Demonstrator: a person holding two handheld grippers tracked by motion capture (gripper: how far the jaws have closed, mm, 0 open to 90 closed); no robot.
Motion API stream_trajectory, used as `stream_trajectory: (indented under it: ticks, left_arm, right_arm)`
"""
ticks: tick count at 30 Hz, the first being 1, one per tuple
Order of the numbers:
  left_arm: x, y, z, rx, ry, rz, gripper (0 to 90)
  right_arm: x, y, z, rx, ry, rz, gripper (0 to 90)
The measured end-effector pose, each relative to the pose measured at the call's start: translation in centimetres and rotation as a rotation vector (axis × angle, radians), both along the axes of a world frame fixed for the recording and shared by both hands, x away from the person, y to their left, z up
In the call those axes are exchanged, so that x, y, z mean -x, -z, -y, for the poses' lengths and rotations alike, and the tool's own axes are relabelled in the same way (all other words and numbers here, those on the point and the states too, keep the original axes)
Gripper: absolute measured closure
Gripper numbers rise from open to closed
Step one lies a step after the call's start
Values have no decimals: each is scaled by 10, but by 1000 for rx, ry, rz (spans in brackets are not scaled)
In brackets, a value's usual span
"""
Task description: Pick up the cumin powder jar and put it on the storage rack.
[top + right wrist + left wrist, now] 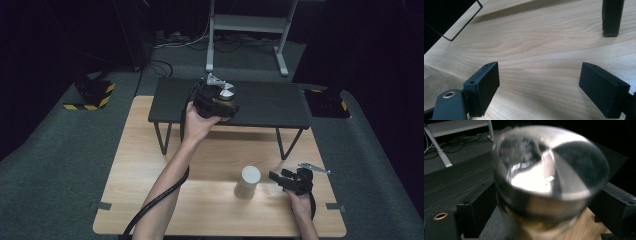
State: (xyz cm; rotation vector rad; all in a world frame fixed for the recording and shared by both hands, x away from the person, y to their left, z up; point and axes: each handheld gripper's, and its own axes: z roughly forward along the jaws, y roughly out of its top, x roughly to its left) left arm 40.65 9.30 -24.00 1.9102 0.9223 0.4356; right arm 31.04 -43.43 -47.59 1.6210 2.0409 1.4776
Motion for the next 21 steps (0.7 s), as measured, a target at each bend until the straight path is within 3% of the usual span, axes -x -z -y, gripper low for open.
stream_trajectory:
  ticks: [7, 21]
  left_arm:
    - [10, 1, -6, -1, -12, 11, 67]
    - [32, 7, -23, -8, 13, 16, 40]
  right_arm:
    - [0, 0, 0, 2, 0, 2, 161]
    - [0, 0, 0, 2, 1, 1, 163]
